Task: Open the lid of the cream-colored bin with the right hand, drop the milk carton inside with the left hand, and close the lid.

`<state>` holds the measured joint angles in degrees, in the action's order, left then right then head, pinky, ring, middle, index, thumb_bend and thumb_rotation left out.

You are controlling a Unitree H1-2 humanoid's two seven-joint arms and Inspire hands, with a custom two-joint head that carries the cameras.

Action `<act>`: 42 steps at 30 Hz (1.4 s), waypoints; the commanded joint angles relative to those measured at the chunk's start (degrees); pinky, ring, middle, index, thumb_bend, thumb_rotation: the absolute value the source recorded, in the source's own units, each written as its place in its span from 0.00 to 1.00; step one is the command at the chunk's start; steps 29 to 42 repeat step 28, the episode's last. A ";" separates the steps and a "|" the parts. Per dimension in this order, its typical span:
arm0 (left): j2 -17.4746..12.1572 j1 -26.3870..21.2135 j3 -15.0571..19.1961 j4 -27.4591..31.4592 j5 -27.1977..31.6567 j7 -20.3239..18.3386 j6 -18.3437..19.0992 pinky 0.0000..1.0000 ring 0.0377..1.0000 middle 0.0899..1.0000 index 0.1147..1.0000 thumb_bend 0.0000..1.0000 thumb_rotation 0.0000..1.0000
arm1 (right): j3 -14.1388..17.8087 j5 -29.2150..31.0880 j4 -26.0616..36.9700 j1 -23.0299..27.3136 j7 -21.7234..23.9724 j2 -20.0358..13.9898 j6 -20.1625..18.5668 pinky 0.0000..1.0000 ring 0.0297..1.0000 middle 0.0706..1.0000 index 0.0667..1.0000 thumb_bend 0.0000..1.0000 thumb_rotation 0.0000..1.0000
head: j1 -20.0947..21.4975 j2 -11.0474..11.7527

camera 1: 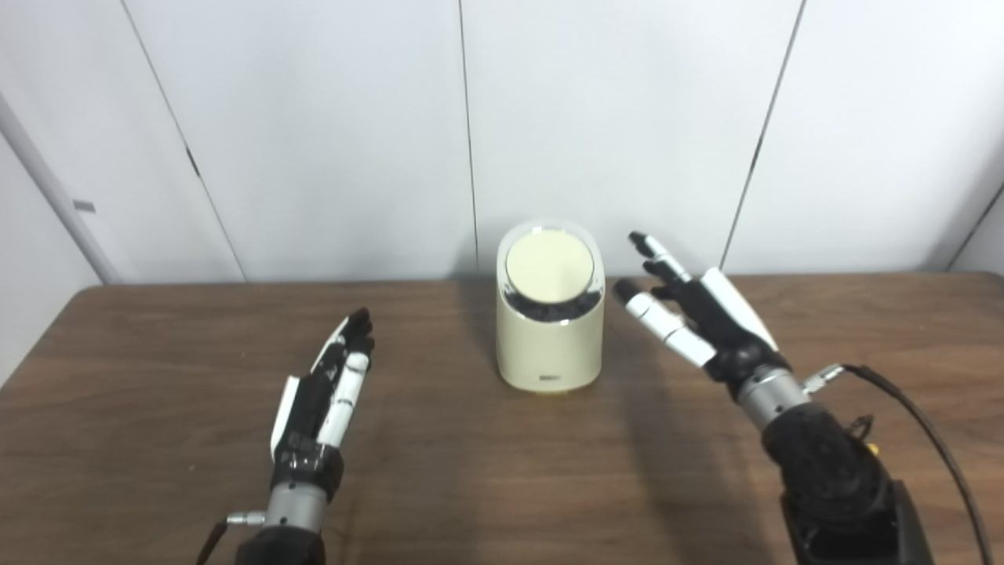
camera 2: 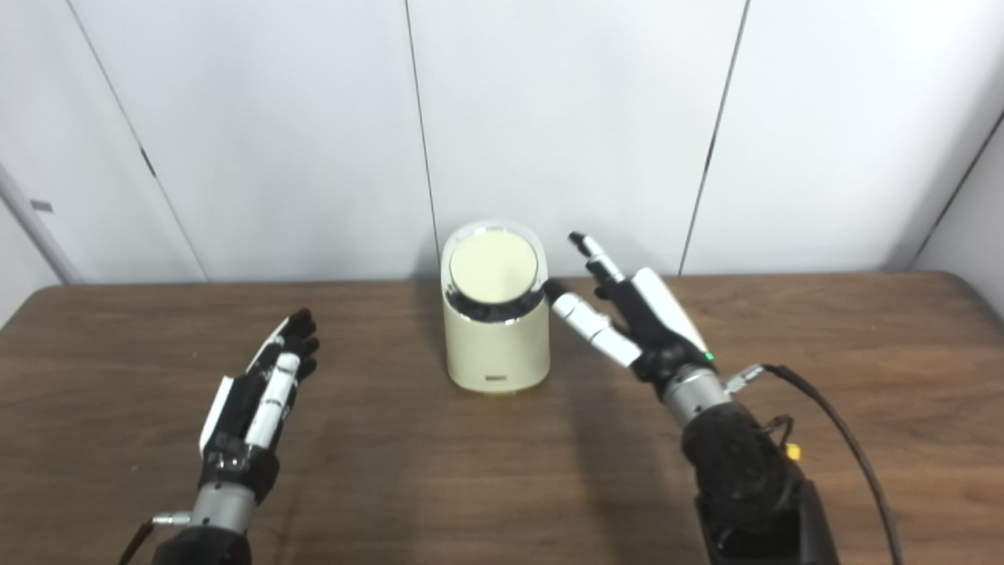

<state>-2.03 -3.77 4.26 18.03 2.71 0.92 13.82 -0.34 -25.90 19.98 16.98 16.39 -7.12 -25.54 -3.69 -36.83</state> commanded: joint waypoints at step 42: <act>-1.00 10.15 4.81 0.79 4.98 -1.59 -6.88 1.00 0.99 0.99 1.00 0.42 0.83 | 7.31 23.89 -5.05 -15.16 -13.27 4.15 13.21 0.95 1.00 1.00 0.99 0.56 0.87 | 0.90 -1.31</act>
